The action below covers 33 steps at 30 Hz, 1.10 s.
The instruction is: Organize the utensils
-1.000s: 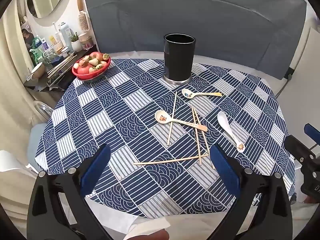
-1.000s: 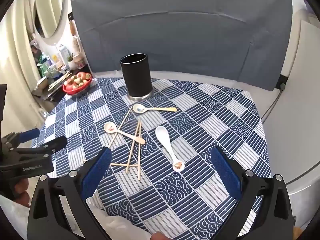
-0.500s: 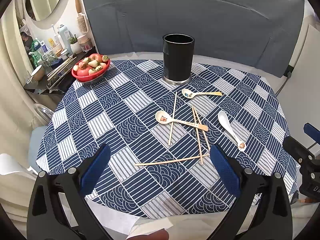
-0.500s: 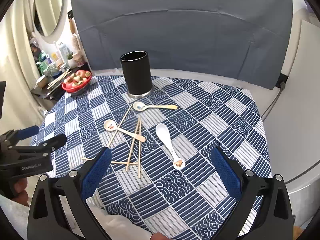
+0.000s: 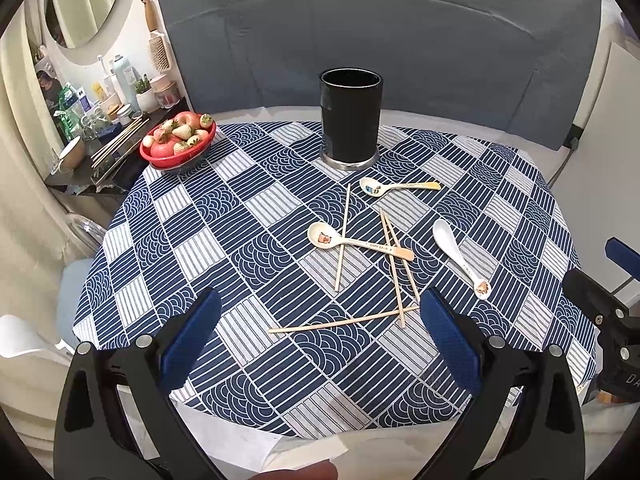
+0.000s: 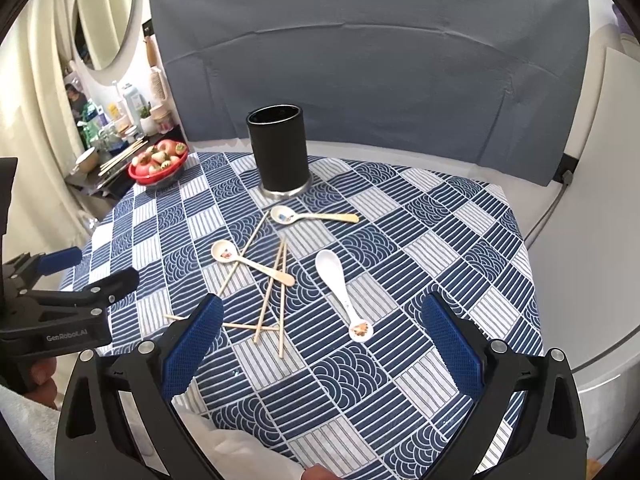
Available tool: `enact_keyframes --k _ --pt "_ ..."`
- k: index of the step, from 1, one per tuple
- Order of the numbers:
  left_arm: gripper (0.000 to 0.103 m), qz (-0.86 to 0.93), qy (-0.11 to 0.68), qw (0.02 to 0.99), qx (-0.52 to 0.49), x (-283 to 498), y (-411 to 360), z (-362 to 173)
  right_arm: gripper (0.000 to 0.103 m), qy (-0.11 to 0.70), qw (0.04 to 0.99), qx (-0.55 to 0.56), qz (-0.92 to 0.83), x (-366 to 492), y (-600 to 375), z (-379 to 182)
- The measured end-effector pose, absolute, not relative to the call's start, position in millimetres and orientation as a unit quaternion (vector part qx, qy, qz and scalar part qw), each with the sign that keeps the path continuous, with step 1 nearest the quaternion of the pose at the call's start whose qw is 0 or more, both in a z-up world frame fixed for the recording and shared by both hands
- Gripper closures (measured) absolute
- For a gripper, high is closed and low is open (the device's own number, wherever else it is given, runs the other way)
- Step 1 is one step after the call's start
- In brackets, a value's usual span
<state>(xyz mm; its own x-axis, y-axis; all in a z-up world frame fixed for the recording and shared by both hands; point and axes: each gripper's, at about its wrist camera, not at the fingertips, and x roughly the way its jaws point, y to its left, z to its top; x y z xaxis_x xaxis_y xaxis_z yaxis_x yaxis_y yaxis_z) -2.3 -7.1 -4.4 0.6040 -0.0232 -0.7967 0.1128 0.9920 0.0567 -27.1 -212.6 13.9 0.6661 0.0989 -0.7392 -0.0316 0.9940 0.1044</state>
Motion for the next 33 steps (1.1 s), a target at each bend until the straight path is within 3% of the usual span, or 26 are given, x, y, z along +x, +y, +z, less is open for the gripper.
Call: enact_keyframes --k 33 --pt "0.006 -0.066 0.469 0.878 0.063 1.4 -12.8 -15.9 0.008 0.412 0.91 0.053 0.015 -34.5 -215.3 10.9"
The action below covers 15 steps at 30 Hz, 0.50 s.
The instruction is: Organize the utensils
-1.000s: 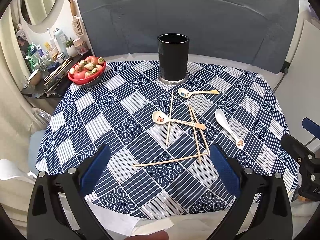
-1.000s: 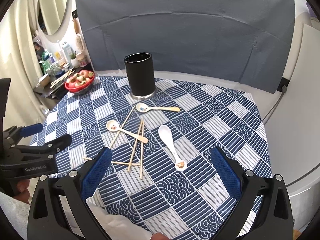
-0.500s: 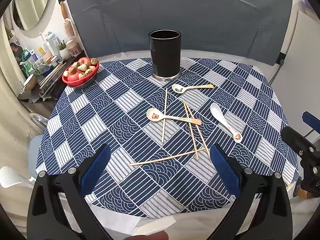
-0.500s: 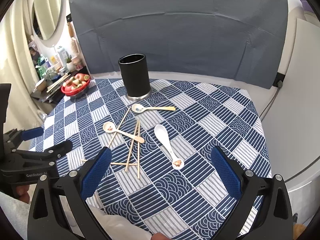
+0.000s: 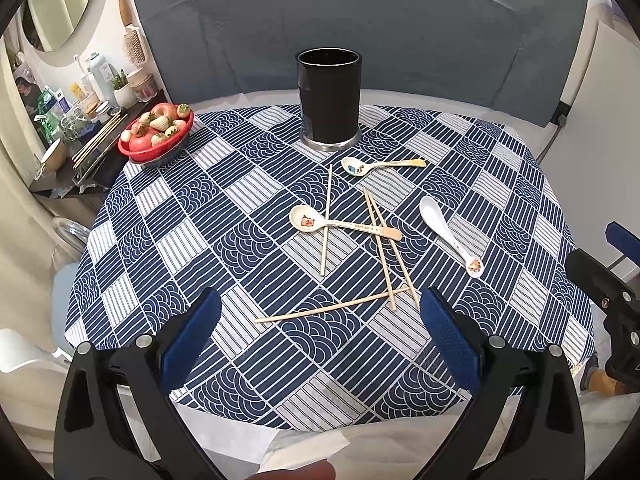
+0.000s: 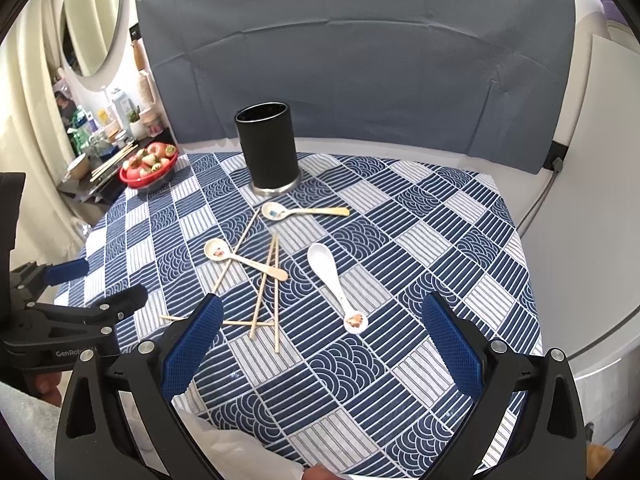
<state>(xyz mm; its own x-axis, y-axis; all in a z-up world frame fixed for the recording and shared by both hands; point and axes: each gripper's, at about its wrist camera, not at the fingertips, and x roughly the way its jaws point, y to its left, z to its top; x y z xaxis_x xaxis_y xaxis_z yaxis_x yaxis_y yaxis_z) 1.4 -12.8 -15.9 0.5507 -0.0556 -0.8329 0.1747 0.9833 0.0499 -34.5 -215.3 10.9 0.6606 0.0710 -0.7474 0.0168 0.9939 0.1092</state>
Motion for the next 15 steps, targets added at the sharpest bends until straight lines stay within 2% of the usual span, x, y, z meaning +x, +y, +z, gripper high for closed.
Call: enact_keyframes --k 15 --pt "0.006 -0.057 0.483 0.871 0.066 14.0 -7.0 -21.6 0.008 0.44 0.897 0.051 0.021 -12.3 -211.6 2.9"
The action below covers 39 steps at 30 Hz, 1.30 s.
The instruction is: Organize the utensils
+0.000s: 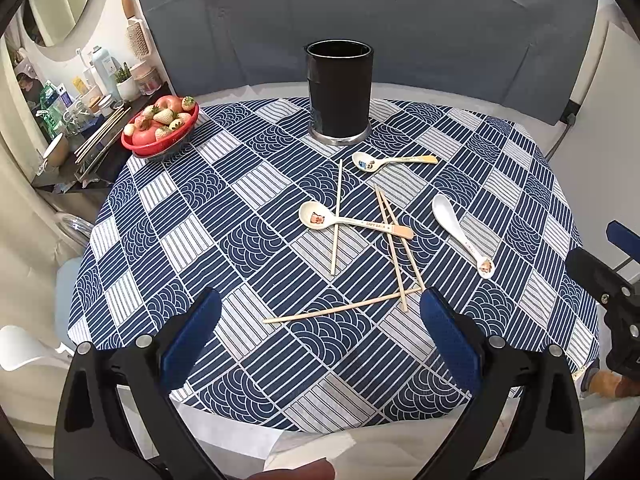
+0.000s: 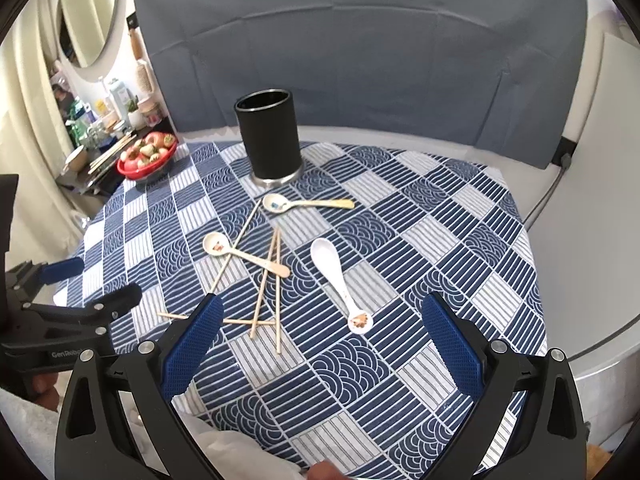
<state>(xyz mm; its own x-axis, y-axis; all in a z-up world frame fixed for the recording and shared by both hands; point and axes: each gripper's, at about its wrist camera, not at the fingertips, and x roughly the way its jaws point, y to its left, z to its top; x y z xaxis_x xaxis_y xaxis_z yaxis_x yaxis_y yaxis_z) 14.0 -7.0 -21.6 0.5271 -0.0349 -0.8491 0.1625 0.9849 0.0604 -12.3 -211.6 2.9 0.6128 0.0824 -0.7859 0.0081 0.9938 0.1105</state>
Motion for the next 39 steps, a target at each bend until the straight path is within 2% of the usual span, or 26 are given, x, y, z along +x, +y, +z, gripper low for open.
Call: enact_keyframes --k 11,25,39 --pt "0.006 -0.075 0.504 0.858 0.072 38.1 -15.3 -30.3 0.008 0.457 0.887 0.059 0.039 8.1 -208.5 -3.9" --pt "0.006 -0.155 0.54 0.817 0.128 77.4 -68.3 -54.3 0.008 0.498 0.863 0.088 0.005 22.7 -243.5 -33.8" --pt "0.006 -0.213 0.579 0.766 0.179 138.0 -118.6 -99.4 0.008 0.545 0.838 0.014 0.009 42.6 -234.8 -90.7"
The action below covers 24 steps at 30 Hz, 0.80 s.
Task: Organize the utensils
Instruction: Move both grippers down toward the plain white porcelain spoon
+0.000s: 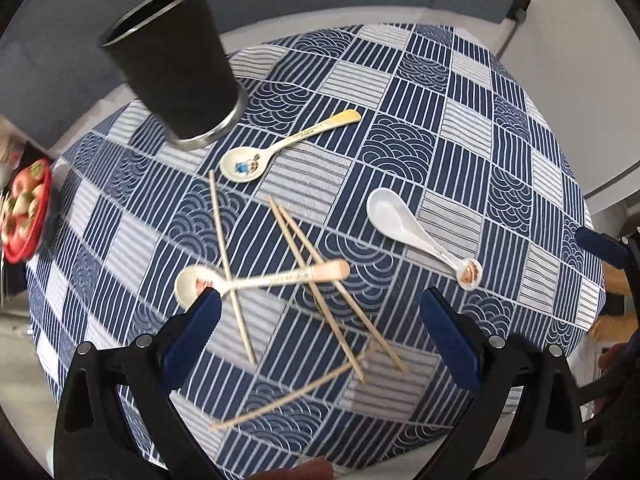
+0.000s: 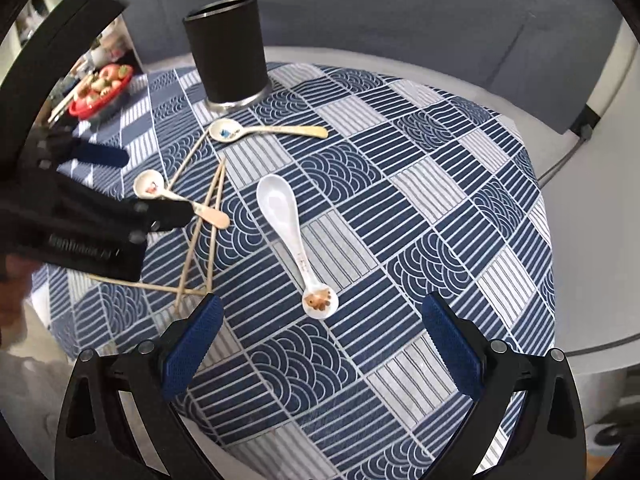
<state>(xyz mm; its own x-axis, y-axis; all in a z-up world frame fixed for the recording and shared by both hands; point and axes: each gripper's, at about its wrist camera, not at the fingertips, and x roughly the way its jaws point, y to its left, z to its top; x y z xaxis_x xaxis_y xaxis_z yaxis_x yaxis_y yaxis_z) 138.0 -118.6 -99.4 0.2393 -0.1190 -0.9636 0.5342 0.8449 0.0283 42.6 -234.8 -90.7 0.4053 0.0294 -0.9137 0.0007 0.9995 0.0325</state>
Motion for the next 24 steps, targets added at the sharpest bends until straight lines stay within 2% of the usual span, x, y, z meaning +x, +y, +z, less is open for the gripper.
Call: enact_keyframes --k 13,24 --pt "0.006 -0.241 0.609 0.734 0.183 189.8 -146.4 -136.5 0.008 0.588 0.808 0.03 0.013 74.4 -240.4 -146.5" --pt "0.006 -0.266 0.604 0.708 0.25 209.4 -173.8 -173.9 0.008 0.608 0.793 0.041 0.02 95.0 -246.8 -176.3"
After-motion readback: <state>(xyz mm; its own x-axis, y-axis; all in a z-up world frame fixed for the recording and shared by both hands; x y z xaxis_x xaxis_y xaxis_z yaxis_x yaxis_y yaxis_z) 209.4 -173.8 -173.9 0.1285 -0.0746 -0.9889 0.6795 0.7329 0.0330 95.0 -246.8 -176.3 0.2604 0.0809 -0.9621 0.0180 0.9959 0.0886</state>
